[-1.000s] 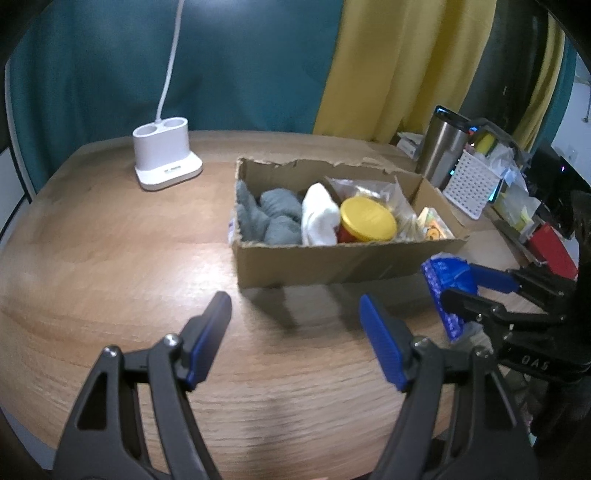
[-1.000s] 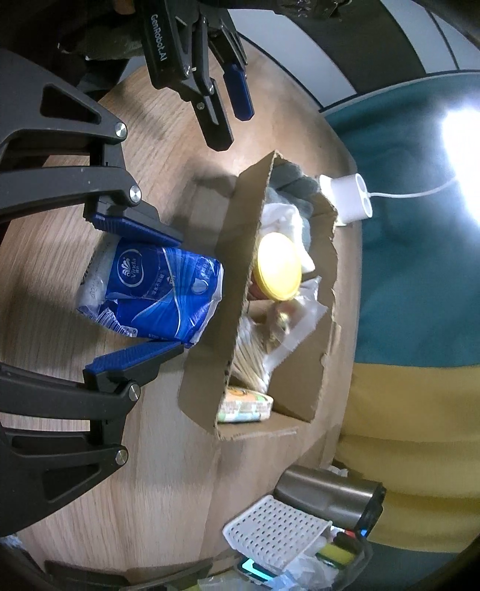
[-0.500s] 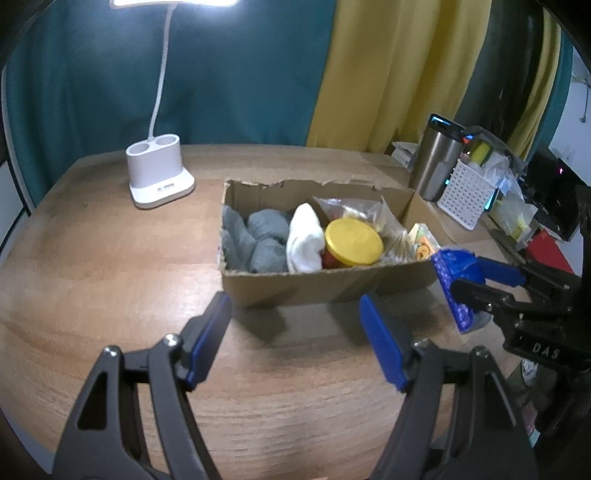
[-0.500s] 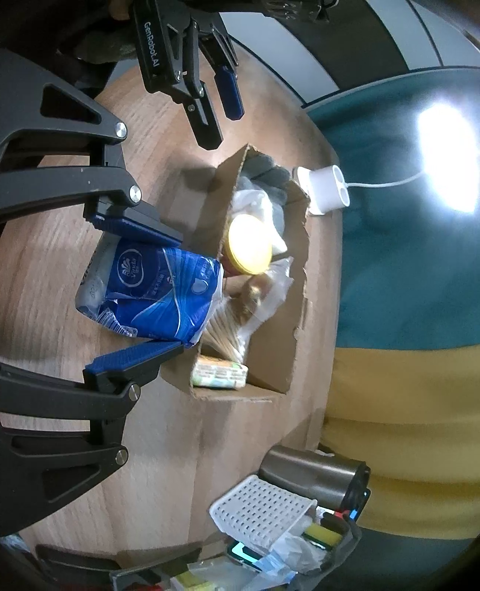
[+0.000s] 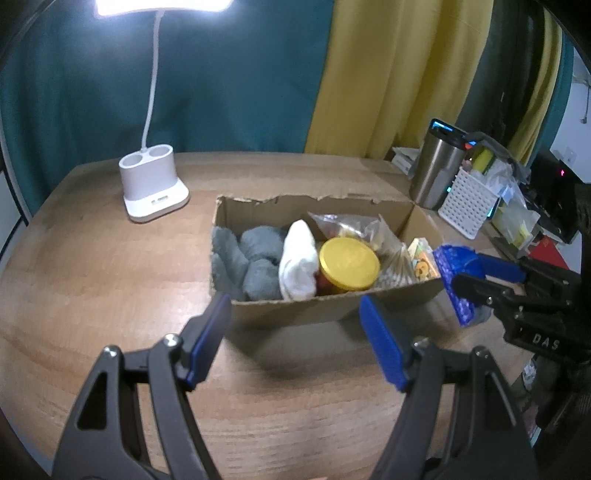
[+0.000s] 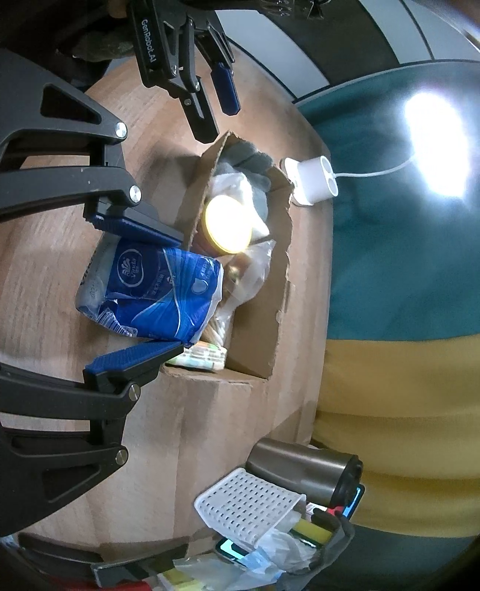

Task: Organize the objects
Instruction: 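Carry the blue packet with the right tool over the box, then lower the blue packet into the box and open the right tool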

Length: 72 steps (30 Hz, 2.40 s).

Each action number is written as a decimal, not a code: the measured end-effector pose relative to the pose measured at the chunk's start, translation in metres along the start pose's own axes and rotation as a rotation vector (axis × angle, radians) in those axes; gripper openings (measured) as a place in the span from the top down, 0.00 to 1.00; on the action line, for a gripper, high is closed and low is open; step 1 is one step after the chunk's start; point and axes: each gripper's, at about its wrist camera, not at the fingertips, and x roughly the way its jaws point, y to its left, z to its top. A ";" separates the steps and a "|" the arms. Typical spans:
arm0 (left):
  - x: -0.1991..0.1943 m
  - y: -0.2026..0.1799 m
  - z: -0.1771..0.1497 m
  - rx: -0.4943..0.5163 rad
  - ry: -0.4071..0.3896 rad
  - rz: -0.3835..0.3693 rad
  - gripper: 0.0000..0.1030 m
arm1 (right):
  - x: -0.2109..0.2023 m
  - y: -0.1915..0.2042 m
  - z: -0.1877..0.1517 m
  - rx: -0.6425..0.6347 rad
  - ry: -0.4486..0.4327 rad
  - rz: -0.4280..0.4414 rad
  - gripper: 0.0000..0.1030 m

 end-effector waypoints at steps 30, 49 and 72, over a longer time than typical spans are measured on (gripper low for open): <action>0.030 0.004 0.028 -0.024 0.004 0.015 0.19 | 0.028 -0.025 0.029 0.003 0.018 0.008 0.48; 0.047 0.009 0.039 -0.033 0.017 0.019 0.19 | 0.052 -0.034 0.048 0.002 0.036 0.012 0.48; 0.070 0.014 0.050 -0.038 0.038 0.027 0.19 | 0.079 -0.043 0.062 -0.004 0.059 0.033 0.47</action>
